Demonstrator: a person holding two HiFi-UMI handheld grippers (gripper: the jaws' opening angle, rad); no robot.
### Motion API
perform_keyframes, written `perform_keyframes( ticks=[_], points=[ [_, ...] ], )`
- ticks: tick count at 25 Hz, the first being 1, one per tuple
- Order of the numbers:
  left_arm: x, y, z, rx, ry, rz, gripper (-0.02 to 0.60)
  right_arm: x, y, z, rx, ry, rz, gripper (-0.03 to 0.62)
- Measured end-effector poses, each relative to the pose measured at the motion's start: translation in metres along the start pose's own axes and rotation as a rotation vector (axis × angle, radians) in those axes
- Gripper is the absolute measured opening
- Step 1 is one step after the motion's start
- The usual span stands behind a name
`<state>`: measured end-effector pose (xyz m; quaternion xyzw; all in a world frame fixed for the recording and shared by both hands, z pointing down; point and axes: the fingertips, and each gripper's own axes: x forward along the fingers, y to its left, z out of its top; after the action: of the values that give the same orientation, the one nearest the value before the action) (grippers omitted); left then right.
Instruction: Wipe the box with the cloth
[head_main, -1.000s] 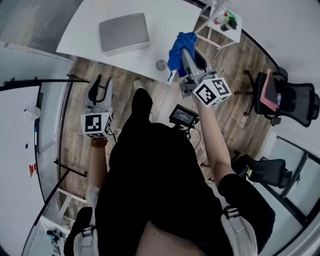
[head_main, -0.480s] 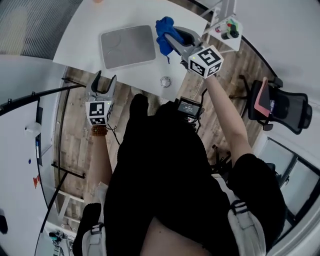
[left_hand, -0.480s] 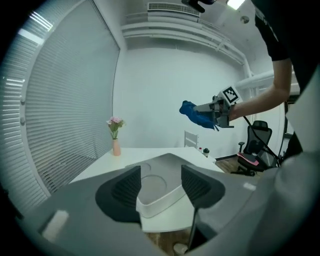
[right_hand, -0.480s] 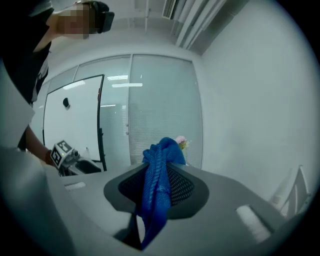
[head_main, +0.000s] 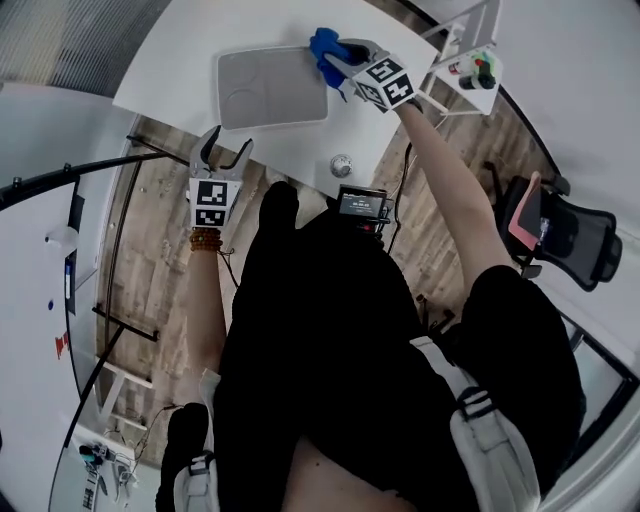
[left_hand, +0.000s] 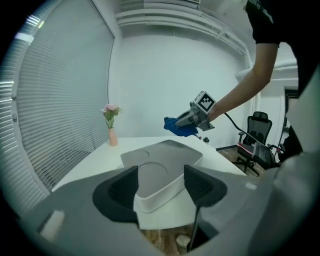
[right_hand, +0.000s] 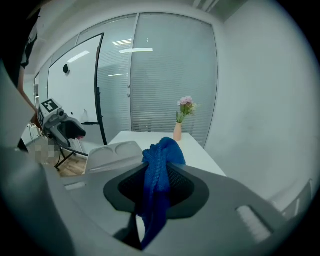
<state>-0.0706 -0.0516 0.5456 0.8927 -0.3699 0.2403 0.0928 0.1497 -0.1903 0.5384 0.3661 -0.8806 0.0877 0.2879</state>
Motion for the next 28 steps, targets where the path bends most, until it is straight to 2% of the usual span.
perform_keyframes(
  ticks=[4, 8, 11, 13, 15, 28],
  points=[
    [0.013, 0.013, -0.005, 0.016, 0.034, 0.016, 0.397, 0.028, -0.013, -0.017, -0.035, 0.055, -0.019, 0.117],
    [0.024, 0.017, -0.013, 0.035, 0.078, 0.011, 0.411, 0.047, -0.007, -0.029, -0.061, 0.100, -0.001, 0.117],
    [0.035, 0.019, -0.022, 0.043, 0.115, -0.010, 0.422, 0.062, -0.001, -0.042, -0.006, 0.134, 0.027, 0.120],
    [0.039, 0.018, -0.029, 0.043, 0.140, -0.024, 0.426, 0.067, 0.001, -0.045, 0.061, 0.129, 0.033, 0.121],
    [0.042, 0.017, -0.034, 0.040, 0.157, -0.029, 0.426, 0.067, 0.003, -0.045, 0.078, 0.124, 0.040, 0.118],
    [0.059, 0.019, -0.039, 0.047, 0.175, -0.024, 0.426, 0.065, 0.027, -0.044, -0.027, 0.134, 0.109, 0.112]
  ],
)
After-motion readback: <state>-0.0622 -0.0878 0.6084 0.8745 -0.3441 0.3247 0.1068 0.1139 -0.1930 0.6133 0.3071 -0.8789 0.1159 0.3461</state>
